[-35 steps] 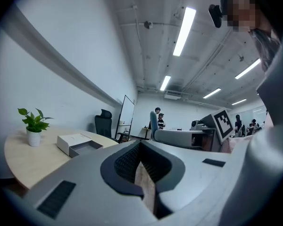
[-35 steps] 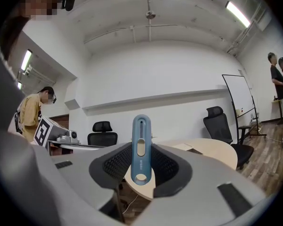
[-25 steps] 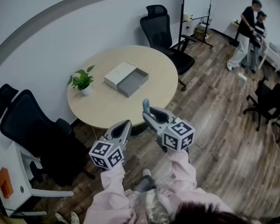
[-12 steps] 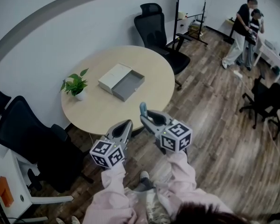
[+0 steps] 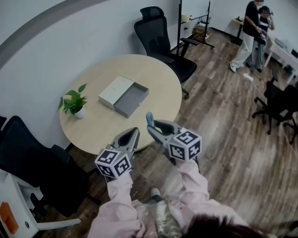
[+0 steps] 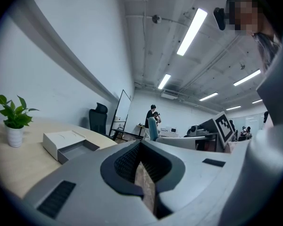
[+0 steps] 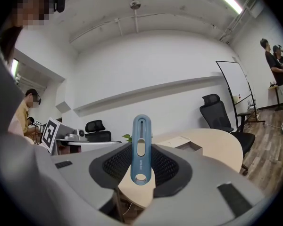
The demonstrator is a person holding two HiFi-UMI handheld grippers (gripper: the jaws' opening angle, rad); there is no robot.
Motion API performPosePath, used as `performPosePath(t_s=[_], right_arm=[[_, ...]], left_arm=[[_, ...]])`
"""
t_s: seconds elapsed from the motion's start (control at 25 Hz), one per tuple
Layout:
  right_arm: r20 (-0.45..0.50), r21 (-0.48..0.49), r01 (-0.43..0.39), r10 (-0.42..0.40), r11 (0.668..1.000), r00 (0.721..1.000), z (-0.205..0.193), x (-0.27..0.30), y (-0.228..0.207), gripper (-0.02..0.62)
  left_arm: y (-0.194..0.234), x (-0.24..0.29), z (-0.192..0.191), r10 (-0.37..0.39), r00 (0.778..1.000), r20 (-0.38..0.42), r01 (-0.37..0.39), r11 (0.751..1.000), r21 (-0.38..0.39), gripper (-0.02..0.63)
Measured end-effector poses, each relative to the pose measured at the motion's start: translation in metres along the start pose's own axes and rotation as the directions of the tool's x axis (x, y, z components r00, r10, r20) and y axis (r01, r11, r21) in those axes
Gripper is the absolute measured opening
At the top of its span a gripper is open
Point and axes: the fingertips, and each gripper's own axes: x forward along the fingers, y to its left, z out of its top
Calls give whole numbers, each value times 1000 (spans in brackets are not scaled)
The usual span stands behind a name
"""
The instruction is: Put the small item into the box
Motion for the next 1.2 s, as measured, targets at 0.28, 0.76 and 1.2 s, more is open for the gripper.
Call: performPosePath(t_s=[0.28,0.76,1.2], right_arm=[[-21,9,12,-11,1000,1000,0,20,-19,137],[-17,4,55,-55,998,998,1,51,-36,137],[-20,3,46,-46,999,999,-5,72,-35,137]], left_arm=[[21,23,4,-20,1000,2,20,1000,0,9],[54,36,8,-39,999,-1,39,999,2,9],[72,35,-1,-19,1000,-12,19,1000,-3,9]])
